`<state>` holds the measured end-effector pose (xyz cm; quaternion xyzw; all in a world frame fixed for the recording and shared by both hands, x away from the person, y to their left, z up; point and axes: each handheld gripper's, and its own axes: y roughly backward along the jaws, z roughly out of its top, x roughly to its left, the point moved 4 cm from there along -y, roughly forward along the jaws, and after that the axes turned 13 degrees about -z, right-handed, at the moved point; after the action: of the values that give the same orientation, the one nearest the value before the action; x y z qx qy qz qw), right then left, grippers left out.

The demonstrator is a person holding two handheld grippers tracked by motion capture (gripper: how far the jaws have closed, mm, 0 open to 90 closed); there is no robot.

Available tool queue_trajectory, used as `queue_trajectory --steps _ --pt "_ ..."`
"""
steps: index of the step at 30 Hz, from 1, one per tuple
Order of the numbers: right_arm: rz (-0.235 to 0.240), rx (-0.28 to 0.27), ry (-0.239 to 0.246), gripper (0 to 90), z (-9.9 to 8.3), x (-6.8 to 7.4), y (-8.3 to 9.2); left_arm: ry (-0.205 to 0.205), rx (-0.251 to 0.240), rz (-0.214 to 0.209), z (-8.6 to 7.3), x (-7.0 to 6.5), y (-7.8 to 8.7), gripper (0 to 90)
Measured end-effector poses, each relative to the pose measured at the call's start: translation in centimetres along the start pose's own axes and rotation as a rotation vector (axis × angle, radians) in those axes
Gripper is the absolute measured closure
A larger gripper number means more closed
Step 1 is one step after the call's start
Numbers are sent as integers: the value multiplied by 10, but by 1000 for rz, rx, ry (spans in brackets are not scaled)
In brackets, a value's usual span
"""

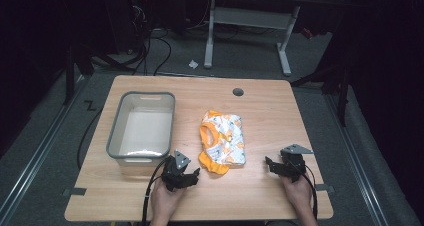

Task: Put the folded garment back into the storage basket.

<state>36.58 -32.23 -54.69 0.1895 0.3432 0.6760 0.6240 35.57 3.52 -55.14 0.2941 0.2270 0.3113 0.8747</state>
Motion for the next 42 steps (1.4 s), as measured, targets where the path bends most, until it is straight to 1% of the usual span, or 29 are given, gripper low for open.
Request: queue_trajectory --steps 10,14,17,25,27,30,35,36,37,40,42 --pt "0 0 0 307 0 0 0 1 1 0 0 0 0 290" --pt "0 0 0 307 0 0 0 -2 2 3 0 0 0 290" --pt "0 0 0 306 0 0 0 -3 1 13 0 -1 0 308" --pt "1 0 0 305 0 0 0 -3 4 11 0 -1 -1 297" --pt "1 1 -1 304 0 0 0 2 2 21 1 -1 -1 296" --pt "1 1 -1 305 0 0 0 3 2 24 1 -2 -2 293" --pt "1 1 -1 304 0 0 0 10 0 17 1 -5 -2 285" --pt "1 1 0 304 0 0 0 21 -10 -1 2 -6 -3 282" --pt "2 1 1 304 0 0 0 24 -12 -7 2 -6 -3 280" --pt "2 1 1 303 0 1 1 28 -15 -16 3 -7 -4 274" --pt "2 1 0 303 0 1 1 29 -14 -15 2 -7 -4 273"
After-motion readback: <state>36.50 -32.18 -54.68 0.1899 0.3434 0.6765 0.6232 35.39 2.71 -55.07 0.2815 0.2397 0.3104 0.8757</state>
